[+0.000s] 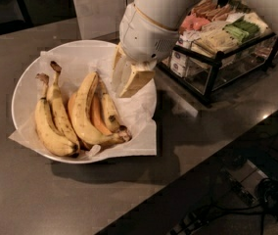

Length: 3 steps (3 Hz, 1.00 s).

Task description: Pick banana from white bowl

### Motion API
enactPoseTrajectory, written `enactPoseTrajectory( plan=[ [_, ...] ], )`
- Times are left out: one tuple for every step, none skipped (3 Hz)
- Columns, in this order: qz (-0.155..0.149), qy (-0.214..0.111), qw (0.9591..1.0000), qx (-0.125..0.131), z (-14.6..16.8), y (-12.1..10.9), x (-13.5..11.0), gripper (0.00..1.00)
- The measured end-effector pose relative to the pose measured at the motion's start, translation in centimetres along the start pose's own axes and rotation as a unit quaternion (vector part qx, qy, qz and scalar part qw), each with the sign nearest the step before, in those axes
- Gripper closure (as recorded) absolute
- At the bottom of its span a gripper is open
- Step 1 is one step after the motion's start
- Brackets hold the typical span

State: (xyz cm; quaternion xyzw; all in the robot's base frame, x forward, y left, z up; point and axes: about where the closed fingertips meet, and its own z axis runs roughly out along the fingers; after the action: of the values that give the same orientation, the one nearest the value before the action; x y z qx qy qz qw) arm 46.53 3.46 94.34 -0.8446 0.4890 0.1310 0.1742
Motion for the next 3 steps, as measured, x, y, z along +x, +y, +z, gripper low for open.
enactPoseTrajectory(
  plan=[
    [-0.002, -0.016, 0.9998, -0.009, 1.04, -0.43, 0.01, 0.49],
    [-0.010, -0.023, 0.9995, -0.020, 1.52, -1.01, -0.29, 0.30],
    [-0.015, -0.019, 0.9994, -0.026, 1.45, -1.43, -0.85, 0.30]
  ],
)
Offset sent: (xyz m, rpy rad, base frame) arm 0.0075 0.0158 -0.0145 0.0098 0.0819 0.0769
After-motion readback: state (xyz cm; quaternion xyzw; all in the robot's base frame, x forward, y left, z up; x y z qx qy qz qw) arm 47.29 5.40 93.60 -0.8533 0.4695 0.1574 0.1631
